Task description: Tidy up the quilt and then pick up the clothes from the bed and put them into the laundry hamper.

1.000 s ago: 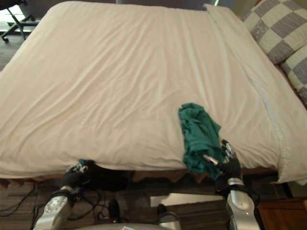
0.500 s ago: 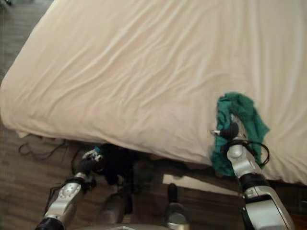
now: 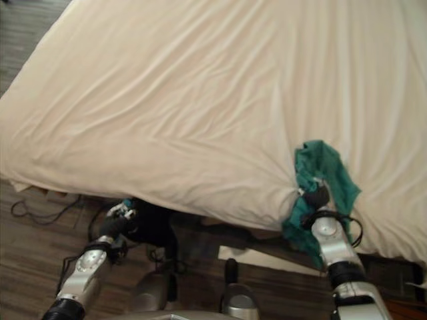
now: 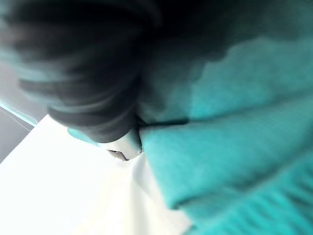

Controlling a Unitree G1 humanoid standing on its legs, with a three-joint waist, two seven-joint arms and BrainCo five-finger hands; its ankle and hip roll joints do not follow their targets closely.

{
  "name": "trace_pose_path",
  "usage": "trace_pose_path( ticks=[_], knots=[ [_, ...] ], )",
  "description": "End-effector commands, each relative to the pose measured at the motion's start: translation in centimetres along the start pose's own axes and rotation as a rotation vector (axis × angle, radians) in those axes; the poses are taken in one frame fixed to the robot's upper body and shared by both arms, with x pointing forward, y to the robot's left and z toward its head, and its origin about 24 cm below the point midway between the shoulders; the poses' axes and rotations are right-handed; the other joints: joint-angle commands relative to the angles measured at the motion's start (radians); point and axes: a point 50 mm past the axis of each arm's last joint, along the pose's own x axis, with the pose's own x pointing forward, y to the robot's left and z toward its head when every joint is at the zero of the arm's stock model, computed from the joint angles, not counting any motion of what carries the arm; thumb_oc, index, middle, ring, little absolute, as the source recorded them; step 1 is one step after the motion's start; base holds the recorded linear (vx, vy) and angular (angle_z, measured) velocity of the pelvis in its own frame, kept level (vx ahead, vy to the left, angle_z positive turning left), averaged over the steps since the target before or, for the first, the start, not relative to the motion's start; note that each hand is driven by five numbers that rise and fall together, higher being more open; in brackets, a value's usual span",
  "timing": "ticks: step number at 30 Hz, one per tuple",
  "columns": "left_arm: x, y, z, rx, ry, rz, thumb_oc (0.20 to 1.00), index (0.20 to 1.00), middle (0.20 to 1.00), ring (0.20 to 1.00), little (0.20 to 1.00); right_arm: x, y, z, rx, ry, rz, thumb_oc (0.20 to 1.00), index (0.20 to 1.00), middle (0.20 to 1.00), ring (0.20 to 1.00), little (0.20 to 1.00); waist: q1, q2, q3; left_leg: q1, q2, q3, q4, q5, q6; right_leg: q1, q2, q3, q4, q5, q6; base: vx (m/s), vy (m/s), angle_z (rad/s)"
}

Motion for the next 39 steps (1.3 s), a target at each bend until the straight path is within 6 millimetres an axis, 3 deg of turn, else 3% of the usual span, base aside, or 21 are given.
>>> trace_pose_path(
  ticks=[1, 6, 9, 11, 14, 15, 16, 19, 23, 24, 26, 28, 29, 30, 31, 32, 34, 35, 36, 38, 39],
  knots=[
    [0.7, -0.3, 1.8, -0.014, -0.091, -0.013, 0.200, 0.200, 0.200, 0.200, 0.200, -7.5, 5.3, -7.9, 0.120, 0.273, 0.333, 0.200, 0.200, 0.200, 0.200, 0.200, -0.033, -0.026, -0.062, 0.075, 0.016, 0.044, -0.006, -0.118, -0.050, -0.103, 0.007, 0.051, 0.019, 0.093, 0.029, 0.06, -0.017, -0.15],
    [0.3, 0.1, 1.6, -0.029, -0.084, -0.009, 0.200, 0.200, 0.200, 0.200, 0.200, -9.7, 5.1, -8.9, 0.292, 0.312, 0.325, 0.200, 0.200, 0.200, 0.200, 0.200, -0.067, -0.055, -0.091, 0.117, 0.035, 0.086, -0.006, -0.131, -0.050, -0.092, 0.018, 0.085, 0.028, 0.095, 0.034, 0.03, 0.004, -0.32],
    [0.0, 0.1, 1.9, -0.035, -0.104, -0.017, 0.200, 0.200, 0.200, 0.200, 0.200, -10.2, 5.5, -6.4, 0.540, 0.199, 0.369, 0.200, 0.200, 0.200, 0.200, 0.200, -0.089, -0.065, -0.107, 0.141, 0.044, 0.109, -0.006, -0.135, -0.051, -0.091, 0.025, 0.114, 0.041, 0.093, 0.035, 0.00, 0.014, -0.43],
    [-0.4, -0.4, 1.3, -0.050, -0.090, -0.053, 0.200, 0.200, 0.200, 0.200, 0.200, -11.4, 7.3, -3.8, 0.769, 0.104, 0.518, 0.200, 0.200, 0.200, 0.200, 0.200, -0.087, -0.064, -0.123, 0.157, 0.047, 0.109, -0.006, -0.135, -0.055, -0.075, 0.025, 0.108, 0.046, 0.084, 0.031, 0.02, -0.014, -0.34],
    [-0.5, -0.6, 1.1, -0.052, -0.089, -0.062, 0.200, 0.200, 0.200, 0.200, 0.200, -11.5, 7.8, -3.0, 0.813, 0.080, 0.561, 0.200, 0.200, 0.200, 0.200, 0.200, -0.083, -0.063, -0.127, 0.158, 0.048, 0.103, -0.006, -0.134, -0.056, -0.070, 0.024, 0.102, 0.046, 0.081, 0.029, 0.00, -0.022, -0.09],
    [-0.8, -1.1, 0.8, -0.076, -0.088, -0.075, 0.200, 0.200, 0.200, 0.200, 0.200, -11.3, 10.2, -0.8, 0.878, 0.038, 0.690, 0.200, 0.200, 0.200, 0.200, 0.200, -0.052, -0.048, -0.134, 0.151, 0.045, 0.073, -0.006, -0.126, -0.059, -0.058, 0.023, 0.074, 0.044, 0.074, 0.022, -0.02, -0.039, 0.08],
    [-0.8, -1.1, 0.8, -0.076, -0.088, -0.075, 0.200, 0.200, 0.200, 0.200, 0.200, -11.3, 10.2, -0.8, 0.878, 0.037, 0.690, 0.200, 0.200, 0.200, 0.200, 0.200, -0.053, -0.048, -0.134, 0.151, 0.045, 0.072, -0.006, -0.126, -0.059, -0.058, 0.023, 0.073, 0.043, 0.074, 0.022, -0.04, -0.069, 0.25],
    [-0.8, -1.2, 0.0, -0.103, -0.067, -0.042, 0.200, 0.200, 0.200, 0.200, 0.200, -10.1, 14.5, 2.0, 0.772, 0.023, 0.854, 0.200, 0.200, 0.200, 0.200, 0.200, 0.012, -0.012, -0.126, 0.115, 0.032, 0.015, -0.006, -0.100, -0.061, -0.051, 0.021, 0.026, 0.024, 0.076, 0.012, -0.07, -0.041, 0.57],
    [-0.5, -0.9, -0.3, -0.117, -0.062, -0.001, 0.200, 0.200, 0.200, 0.200, 0.200, -7.8, 15.6, 3.9, 0.674, -0.024, 0.860, 0.200, 0.200, 0.200, 0.200, 0.200, 0.083, 0.019, -0.100, 0.039, 0.005, -0.045, -0.006, -0.056, -0.083, -0.049, 0.001, -0.061, -0.003, 0.078, 0.008, -0.15, -0.017, 0.62],
    [-0.1, -1.3, -0.2, -0.124, -0.057, -0.024, 0.200, 0.200, 0.200, 0.200, 0.200, -6.8, 14.9, 4.1, 0.649, -0.040, 0.815, 0.200, 0.200, 0.200, 0.200, 0.200, 0.096, 0.027, -0.084, 0.020, 0.023, 0.046, -0.005, -0.033, -0.086, -0.043, -0.033, -0.158, -0.004, 0.072, 0.011, -0.30, -0.007, 1.34],
    [-0.3, -1.0, -0.7, -0.140, -0.030, -0.017, 0.200, 0.200, 0.200, 0.200, 0.200, -6.6, 15.1, 4.1, 0.604, -0.040, 0.813, 0.200, 0.200, 0.200, 0.200, 0.200, 0.068, 0.022, -0.089, 0.047, 0.107, 0.281, 0.076, -0.080, -0.093, -0.018, -0.072, -0.261, 0.003, 0.069, 0.022, -0.18, 0.078, 2.56],
    [-0.9, -0.4, -1.8, -0.168, 0.014, 0.018, 0.200, 0.200, 0.200, 0.200, 0.200, -6.8, 15.6, 3.4, 0.564, 0.005, 0.828, 0.200, 0.200, 0.200, 0.200, 0.200, 0.052, 0.025, -0.105, 0.079, 0.172, 0.404, 0.134, -0.089, -0.109, 0.008, -0.094, -0.343, 0.016, 0.061, 0.016, -0.07, 0.151, 2.07],
    [-1.0, -0.4, -1.8, -0.169, 0.014, 0.018, 0.200, 0.200, 0.200, 0.200, 0.200, -6.9, 15.6, 3.4, 0.564, 0.005, 0.829, 0.200, 0.200, 0.200, 0.200, 0.200, 0.049, 0.026, -0.104, 0.078, 0.174, 0.400, 0.139, -0.091, -0.111, 0.011, -0.093, -0.346, 0.017, 0.060, 0.016, -0.06, 0.128, 1.01],
    [-1.2, -0.1, -2.3, -0.171, 0.037, 0.031, 0.200, 0.200, 0.200, 0.200, 0.200, -7.0, 15.8, 3.1, 0.545, 0.017, 0.833, 0.200, 0.200, 0.200, 0.200, 0.200, 0.037, 0.029, -0.115, 0.105, 0.215, 0.472, 0.147, -0.083, -0.122, 0.027, -0.109, -0.403, 0.035, 0.052, 0.014, -0.05, 0.124, 1.30],
    [-1.4, 0.3, -2.8, -0.152, 0.069, 0.050, 0.200, 0.200, 0.200, 0.200, 0.200, -7.2, 16.2, 2.7, 0.516, 0.029, 0.849, 0.200, 0.200, 0.200, 0.200, 0.200, 0.020, 0.040, -0.143, 0.157, 0.263, 0.614, 0.136, -0.068, -0.135, 0.051, -0.128, -0.498, 0.051, 0.050, 0.015, -0.05, 0.127, 1.73],
    [-1.4, 0.3, -2.8, -0.152, 0.070, 0.051, 0.200, 0.200, 0.200, 0.200, 0.200, -7.2, 16.2, 2.7, 0.515, 0.029, 0.850, 0.200, 0.200, 0.200, 0.200, 0.200, 0.015, 0.041, -0.142, 0.158, 0.262, 0.610, 0.132, -0.066, -0.136, 0.055, -0.128, -0.503, 0.051, 0.049, 0.016, 0.16, 0.354, 3.17],
    [-1.5, 0.4, -3.3, -0.094, 0.096, 0.048, 0.200, 0.200, 0.200, 0.200, 0.200, -6.6, 16.4, 2.2, 0.449, 0.067, 0.834, 0.200, 0.200, 0.200, 0.200, 0.200, 0.009, 0.052, -0.178, 0.174, 0.185, 0.543, 0.080, -0.089, -0.115, 0.078, -0.178, -0.525, 0.139, 0.088, 0.043, 0.22, 0.440, 2.69],
    [-1.5, 0.4, -3.3, -0.094, 0.095, 0.047, 0.200, 0.200, 0.200, 0.200, 0.200, -6.6, 16.4, 2.2, 0.448, 0.066, 0.832, 0.200, 0.200, 0.200, 0.200, 0.200, 0.004, 0.050, -0.178, 0.174, 0.178, 0.538, 0.077, -0.090, -0.111, 0.077, -0.186, -0.529, 0.146, 0.087, 0.048, 0.14, 0.379, 0.96],
    [-1.1, -0.2, -2.3, -0.080, 0.059, 0.002, 0.200, 0.200, 0.200, 0.200, 0.200, -6.6, 16.6, 2.2, 0.455, 0.075, 0.812, 0.200, 0.200, 0.200, 0.200, 0.200, 0.010, 0.043, -0.150, 0.167, 0.125, 0.495, 0.077, -0.125, -0.062, 0.064, -0.273, -0.535, 0.312, 0.185, 0.080, 0.16, 0.349, 0.86],
    [-0.9, -0.6, -1.5, -0.061, 0.033, -0.033, 0.200, 0.200, 0.200, 0.200, 0.200, -6.9, 16.7, 2.1, 0.490, 0.082, 0.798, 0.200, 0.200, 0.200, 0.200, 0.200, 0.008, 0.039, -0.122, 0.182, 0.074, 0.445, 0.057, -0.146, -0.016, 0.027, -0.338, -0.482, 0.453, 0.255, 0.106, 0.21, 0.354, 1.25],
    [-0.8, -0.9, -1.2, -0.046, 0.021, -0.053, 0.200, 0.200, 0.200, 0.200, 0.200, -7.2, 16.5, 1.8, 0.515, 0.087, 0.782, 0.200, 0.200, 0.200, 0.200, 0.200, 0.001, 0.039, -0.110, 0.181, 0.069, 0.392, 0.038, -0.140, -0.003, -0.020, -0.313, -0.406, 0.496, 0.227, 0.089, 0.22, 0.182, 0.92]
  ],
)
